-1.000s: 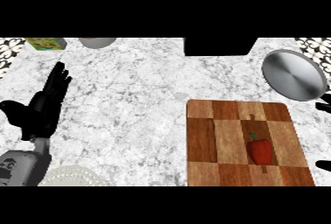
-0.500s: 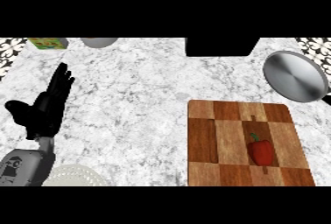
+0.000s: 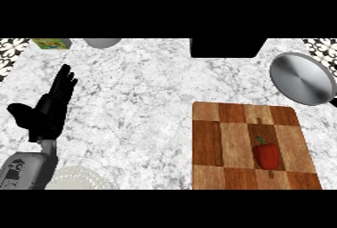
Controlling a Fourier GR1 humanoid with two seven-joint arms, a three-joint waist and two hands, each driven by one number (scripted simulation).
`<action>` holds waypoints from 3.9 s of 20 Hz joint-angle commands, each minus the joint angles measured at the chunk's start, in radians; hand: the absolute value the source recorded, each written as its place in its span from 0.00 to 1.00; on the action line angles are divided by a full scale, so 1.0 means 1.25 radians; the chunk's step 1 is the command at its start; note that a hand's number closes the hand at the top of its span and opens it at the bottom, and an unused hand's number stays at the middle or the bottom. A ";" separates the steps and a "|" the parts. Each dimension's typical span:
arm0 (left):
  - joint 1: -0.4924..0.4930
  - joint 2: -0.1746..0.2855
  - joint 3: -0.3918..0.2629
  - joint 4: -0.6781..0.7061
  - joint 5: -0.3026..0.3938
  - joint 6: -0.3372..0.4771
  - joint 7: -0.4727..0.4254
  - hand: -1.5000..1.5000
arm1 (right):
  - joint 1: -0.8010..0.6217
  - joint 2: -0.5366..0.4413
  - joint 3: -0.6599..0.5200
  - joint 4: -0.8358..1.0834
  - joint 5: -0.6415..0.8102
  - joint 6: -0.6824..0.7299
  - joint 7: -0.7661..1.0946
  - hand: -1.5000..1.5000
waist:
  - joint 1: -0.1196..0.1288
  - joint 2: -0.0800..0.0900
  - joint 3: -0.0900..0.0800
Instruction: Pick the bell pepper from the cutting board and place it in the pan
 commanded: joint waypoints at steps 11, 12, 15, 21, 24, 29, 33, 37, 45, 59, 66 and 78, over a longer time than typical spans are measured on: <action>-0.017 -0.026 0.038 0.048 -0.033 -0.033 -0.021 0.50 | 0.009 0.152 0.100 -0.185 0.076 0.074 0.237 0.00 | -0.001 0.001 0.000; -0.014 -0.028 0.027 -0.028 -0.035 -0.009 0.063 0.50 | 0.086 0.136 0.047 -0.254 0.039 0.096 0.253 0.00 | -0.008 -0.002 0.001; 0.001 -0.027 0.051 -0.003 -0.038 -0.039 0.019 0.50 | 0.083 0.159 0.021 -0.173 0.118 0.122 0.184 0.00 | -0.003 0.000 0.001; 0.046 -0.054 0.039 -0.055 -0.058 -0.044 0.029 0.50 | 0.031 0.216 0.034 -0.110 0.216 0.122 0.206 0.00 | 0.003 0.000 0.001; 0.043 -0.079 0.019 -0.075 -0.086 -0.017 0.049 0.50 | 0.013 0.253 0.106 -0.061 0.302 0.109 0.187 0.00 | 0.006 0.001 0.001; 0.029 -0.061 0.065 -0.052 -0.071 -0.064 0.038 0.50 | 0.000 0.291 0.111 -0.014 0.350 0.142 0.132 0.00 | 0.003 0.001 0.001; -0.030 -0.070 0.083 0.065 -0.075 -0.089 -0.026 0.50 | -0.035 0.293 0.137 0.040 0.411 0.155 0.079 0.00 | 0.002 0.002 0.001; 0.021 -0.079 0.082 -0.051 -0.089 -0.070 0.030 0.50 | -0.027 0.336 0.134 -0.020 0.446 0.177 0.127 0.00 | 0.002 0.000 0.001; -0.019 -0.116 0.069 0.012 -0.121 -0.055 0.006 0.50 | -0.024 0.334 0.202 -0.009 0.604 0.151 0.140 0.00 | -0.001 0.000 0.001; -0.030 -0.107 0.118 0.025 -0.127 -0.087 0.022 0.50 | -0.061 0.435 0.234 0.122 0.771 0.130 0.100 0.00 | 0.001 0.001 0.001; 0.029 -0.103 0.110 -0.087 -0.126 -0.110 0.071 0.50 | 0.010 0.388 0.230 0.077 0.821 0.149 0.052 0.00 | 0.001 0.000 0.001; 0.002 -0.151 0.096 -0.038 -0.165 -0.077 0.034 0.50 | -0.028 0.427 0.287 0.251 0.910 0.007 -0.101 1.00 | 0.001 0.001 0.001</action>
